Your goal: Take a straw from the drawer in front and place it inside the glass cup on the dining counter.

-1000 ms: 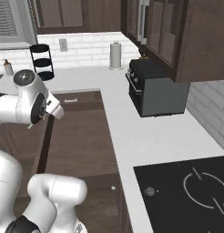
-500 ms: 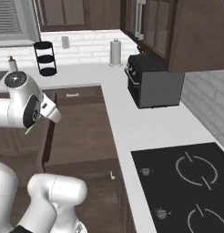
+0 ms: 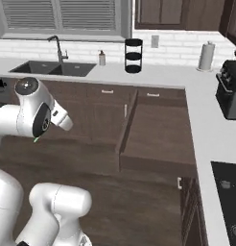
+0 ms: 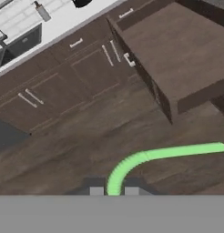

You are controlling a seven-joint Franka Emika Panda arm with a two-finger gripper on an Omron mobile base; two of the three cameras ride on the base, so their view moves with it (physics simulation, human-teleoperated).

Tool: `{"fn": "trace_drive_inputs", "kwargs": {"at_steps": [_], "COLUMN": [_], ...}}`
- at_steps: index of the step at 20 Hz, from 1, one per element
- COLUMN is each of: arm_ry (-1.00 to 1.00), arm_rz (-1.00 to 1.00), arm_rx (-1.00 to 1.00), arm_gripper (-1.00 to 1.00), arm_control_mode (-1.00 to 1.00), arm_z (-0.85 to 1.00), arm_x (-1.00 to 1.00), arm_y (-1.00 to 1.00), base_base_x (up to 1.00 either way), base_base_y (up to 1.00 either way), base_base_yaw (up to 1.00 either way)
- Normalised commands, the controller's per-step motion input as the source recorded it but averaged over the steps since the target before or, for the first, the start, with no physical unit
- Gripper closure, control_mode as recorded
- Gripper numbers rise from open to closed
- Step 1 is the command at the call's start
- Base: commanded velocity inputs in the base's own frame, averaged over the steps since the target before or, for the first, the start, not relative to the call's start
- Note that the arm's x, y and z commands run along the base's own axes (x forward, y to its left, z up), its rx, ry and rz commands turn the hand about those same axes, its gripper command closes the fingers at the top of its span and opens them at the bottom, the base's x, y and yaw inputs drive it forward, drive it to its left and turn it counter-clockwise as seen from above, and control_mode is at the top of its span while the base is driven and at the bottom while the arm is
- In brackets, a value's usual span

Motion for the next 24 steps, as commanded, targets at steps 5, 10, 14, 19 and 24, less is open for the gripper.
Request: {"fn": "trace_drive_inputs", "kwargs": {"at_steps": [5,10,14,19,24], "arm_ry": [0.0,0.0,0.0,0.0,0.0], "arm_rz": [0.0,0.0,0.0,0.0,0.0], "arm_rx": [0.0,0.0,0.0,0.0,0.0], "arm_gripper": [1.0,1.0,1.0,1.0,1.0], "arm_control_mode": [1.0,1.0,1.0,1.0,1.0], "arm_z": [0.0,0.0,0.0,0.0,0.0], "arm_x": [0.0,0.0,0.0,0.0,0.0], "arm_y": [0.0,0.0,0.0,0.0,0.0], "base_base_x": [0.0,0.0,0.09,-0.26,-0.73], "base_base_y": [0.68,0.58,0.34,0.36,0.46], "base_base_yaw": [0.78,0.75,0.67,0.55,0.39]}}
